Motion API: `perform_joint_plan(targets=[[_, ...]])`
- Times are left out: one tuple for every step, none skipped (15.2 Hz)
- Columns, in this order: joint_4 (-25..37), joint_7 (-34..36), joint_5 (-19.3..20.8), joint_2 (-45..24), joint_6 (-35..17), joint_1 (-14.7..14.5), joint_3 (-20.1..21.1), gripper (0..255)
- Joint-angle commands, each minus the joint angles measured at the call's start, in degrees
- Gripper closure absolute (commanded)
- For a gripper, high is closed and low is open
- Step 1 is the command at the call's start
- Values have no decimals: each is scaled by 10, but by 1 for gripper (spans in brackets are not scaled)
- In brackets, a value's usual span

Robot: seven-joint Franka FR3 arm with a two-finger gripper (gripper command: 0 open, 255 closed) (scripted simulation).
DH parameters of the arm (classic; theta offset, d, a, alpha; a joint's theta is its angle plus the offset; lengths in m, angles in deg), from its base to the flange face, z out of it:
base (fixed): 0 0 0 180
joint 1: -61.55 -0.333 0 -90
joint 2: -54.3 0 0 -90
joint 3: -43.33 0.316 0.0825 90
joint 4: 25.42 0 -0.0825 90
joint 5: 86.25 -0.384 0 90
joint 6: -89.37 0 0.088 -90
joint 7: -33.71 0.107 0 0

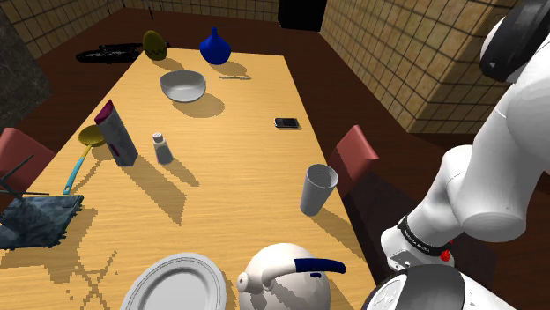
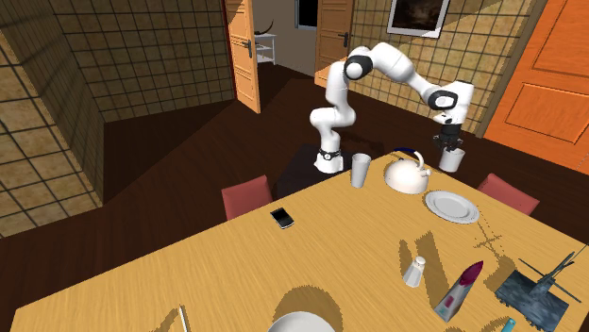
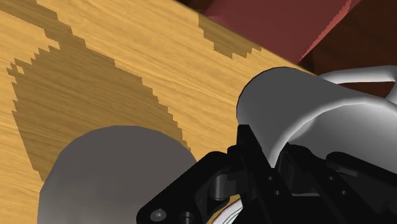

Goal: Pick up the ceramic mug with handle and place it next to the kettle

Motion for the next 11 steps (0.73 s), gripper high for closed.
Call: perform_joint_plan(targets=[[-7, 12, 15, -12, -11, -7, -6, 255], [-10, 17, 23, -18, -17, -11, -9, 255], [-13, 23, 30, -24, -22, -15, -13, 255], [-16, 28, 38, -30, -28, -19, -17, 255], [-19, 34, 46, -36, -33, -23, -21, 255], [-22, 40, 54, -42, -38, -27, -26, 255], [-25, 48, 65, -51, -45, -33, -32, 255], [-25, 48, 65, -51, -45, -33, -32, 255], [-26, 48, 65, -51, -45, -33, -32, 255], [-26, 48, 65, -51, -45, -33, -32, 255], [-26, 48, 65, -51, -45, -33, -32, 255]])
